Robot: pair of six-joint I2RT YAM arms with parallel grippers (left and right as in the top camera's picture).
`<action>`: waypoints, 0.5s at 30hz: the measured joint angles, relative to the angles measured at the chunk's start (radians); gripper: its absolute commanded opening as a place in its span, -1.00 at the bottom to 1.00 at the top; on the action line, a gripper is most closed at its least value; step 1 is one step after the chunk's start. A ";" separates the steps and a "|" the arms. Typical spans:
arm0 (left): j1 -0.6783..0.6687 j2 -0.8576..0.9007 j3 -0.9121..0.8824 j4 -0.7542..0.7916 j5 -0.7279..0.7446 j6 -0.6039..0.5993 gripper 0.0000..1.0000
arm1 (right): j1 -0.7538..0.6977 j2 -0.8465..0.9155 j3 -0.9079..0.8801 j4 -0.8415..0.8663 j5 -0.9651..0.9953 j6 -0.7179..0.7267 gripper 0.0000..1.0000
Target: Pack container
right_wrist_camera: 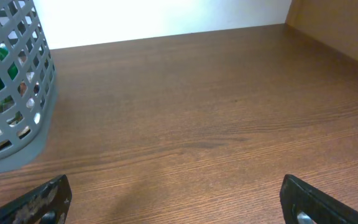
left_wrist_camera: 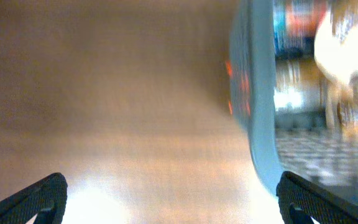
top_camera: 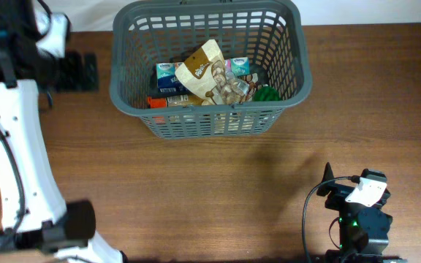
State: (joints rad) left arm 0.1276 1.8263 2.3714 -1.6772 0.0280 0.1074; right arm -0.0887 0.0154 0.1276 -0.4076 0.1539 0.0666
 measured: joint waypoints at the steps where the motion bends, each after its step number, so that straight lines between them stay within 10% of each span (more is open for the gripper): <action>1: -0.007 -0.040 -0.075 -0.002 0.002 0.000 0.98 | 0.000 0.000 0.000 0.000 0.000 0.000 0.98; 6: -0.014 -0.257 -0.429 0.047 -0.005 0.002 0.99 | 0.000 0.000 0.000 0.000 0.002 0.000 0.98; 15: -0.014 -0.755 -1.014 0.704 -0.025 0.004 0.99 | 0.000 0.000 0.000 0.001 0.004 0.000 0.98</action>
State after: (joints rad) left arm 0.1131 1.0714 1.3579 -0.9733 0.0029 0.1116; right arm -0.0887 0.0154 0.1272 -0.4065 0.1577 0.0669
